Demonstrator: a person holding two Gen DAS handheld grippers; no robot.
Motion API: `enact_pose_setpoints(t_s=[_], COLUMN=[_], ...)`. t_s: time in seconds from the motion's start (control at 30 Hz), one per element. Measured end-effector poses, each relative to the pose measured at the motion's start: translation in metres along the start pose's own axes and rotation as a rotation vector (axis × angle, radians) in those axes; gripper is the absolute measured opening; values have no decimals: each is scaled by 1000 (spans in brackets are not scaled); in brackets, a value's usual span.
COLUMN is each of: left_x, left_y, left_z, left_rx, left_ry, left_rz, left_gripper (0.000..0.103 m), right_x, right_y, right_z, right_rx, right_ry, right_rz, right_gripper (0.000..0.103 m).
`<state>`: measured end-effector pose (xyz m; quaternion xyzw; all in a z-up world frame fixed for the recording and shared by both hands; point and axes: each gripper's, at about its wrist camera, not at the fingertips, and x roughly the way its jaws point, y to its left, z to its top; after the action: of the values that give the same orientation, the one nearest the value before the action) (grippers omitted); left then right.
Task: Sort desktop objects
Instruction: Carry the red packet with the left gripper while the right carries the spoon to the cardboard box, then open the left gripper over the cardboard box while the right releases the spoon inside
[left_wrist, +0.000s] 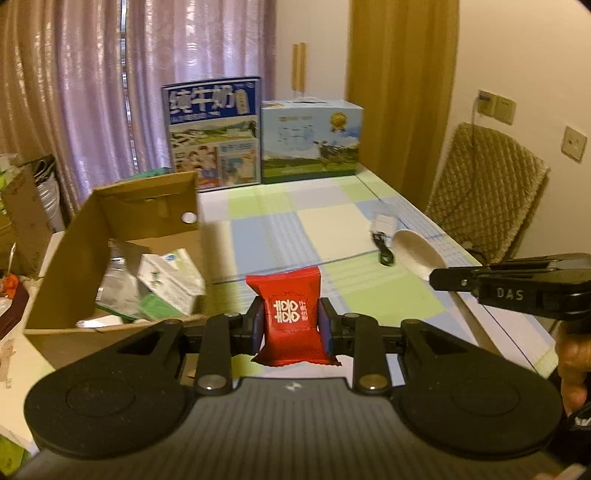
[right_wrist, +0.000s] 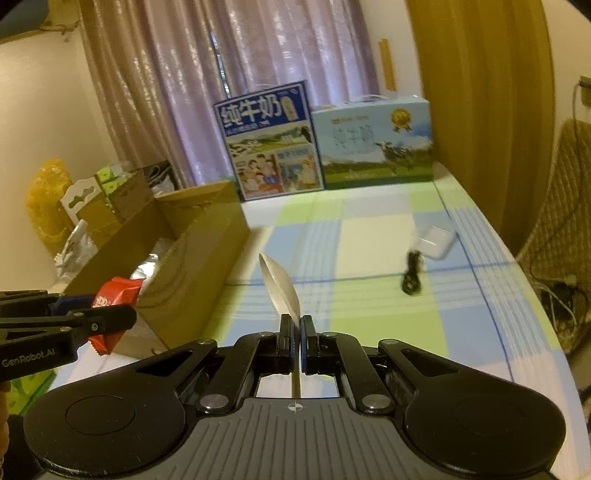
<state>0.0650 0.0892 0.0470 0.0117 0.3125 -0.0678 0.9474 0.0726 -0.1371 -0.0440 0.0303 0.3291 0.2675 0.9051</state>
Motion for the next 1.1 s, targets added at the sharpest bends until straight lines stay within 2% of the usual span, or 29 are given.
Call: enact_pose_setpoints(t_s=[0.37, 0.53, 0.77, 1.1], left_x=[-17, -17, -8, 9], left_y=[74, 106, 141, 168], left_z=[15, 22, 25, 31], left_rx=[-26, -31, -38, -49], left_ry=[-21, -6, 14, 17], left_rz=[105, 132, 150, 141], left_gripper=[25, 25, 25, 25], right_x=[33, 52, 82, 114], right_y=[67, 100, 136, 165], right_z=[47, 69, 85, 90], right_rx=[-74, -102, -151, -188], right_ry=[-9, -5, 14, 43], right_rz=[129, 177, 195, 204], right_gripper=[0, 0, 0, 0])
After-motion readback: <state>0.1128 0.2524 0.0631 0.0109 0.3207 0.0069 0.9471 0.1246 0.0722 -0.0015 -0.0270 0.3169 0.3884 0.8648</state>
